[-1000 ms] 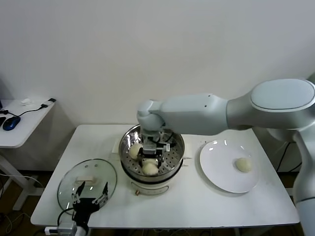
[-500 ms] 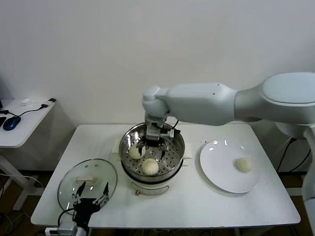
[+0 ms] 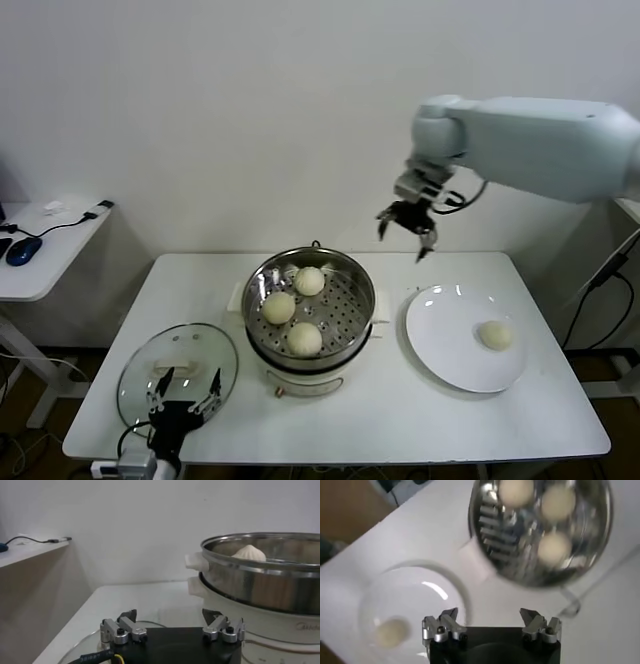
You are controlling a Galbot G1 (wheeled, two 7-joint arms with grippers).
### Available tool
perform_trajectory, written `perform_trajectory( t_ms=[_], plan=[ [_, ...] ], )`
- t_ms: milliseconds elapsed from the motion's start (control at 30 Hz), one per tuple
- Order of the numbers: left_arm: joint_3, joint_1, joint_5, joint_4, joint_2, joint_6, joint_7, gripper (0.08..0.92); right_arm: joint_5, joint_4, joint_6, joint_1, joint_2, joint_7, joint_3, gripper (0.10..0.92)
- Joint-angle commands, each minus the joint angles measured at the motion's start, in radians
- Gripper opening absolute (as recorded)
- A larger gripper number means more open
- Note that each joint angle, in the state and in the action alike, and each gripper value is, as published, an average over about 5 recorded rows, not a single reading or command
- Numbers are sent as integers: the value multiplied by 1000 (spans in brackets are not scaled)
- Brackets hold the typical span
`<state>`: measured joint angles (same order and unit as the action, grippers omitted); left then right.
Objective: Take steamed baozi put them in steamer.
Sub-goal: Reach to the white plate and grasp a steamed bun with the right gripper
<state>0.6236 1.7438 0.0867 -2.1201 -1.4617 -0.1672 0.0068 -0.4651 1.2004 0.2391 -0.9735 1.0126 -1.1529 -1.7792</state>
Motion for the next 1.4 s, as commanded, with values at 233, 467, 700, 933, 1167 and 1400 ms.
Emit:
perform_trajectory(
  t_ms=[233, 467, 700, 933, 1167, 1400],
  plan=[
    [9, 9, -11, 5, 1, 1, 4, 823, 169, -106, -272, 370, -401, 61, 108, 823],
    [8, 20, -30, 11, -13, 6, 4, 823, 265, -222, -292, 601, -380, 85, 325, 823],
    [8, 29, -39, 16, -20, 9, 3, 823, 320, -311, -303, 735, -318, 106, 464, 823],
    [12, 33, -40, 19, -22, 10, 2, 823, 334, -368, -312, 799, -267, 128, 548, 823],
    [14, 34, -38, 20, -22, 10, 2, 823, 333, -377, -324, 815, -238, 136, 570, 823],
    [15, 32, -37, 14, -22, 6, 2, 823, 343, -368, -335, 812, -239, 141, 574, 811]
  ],
)
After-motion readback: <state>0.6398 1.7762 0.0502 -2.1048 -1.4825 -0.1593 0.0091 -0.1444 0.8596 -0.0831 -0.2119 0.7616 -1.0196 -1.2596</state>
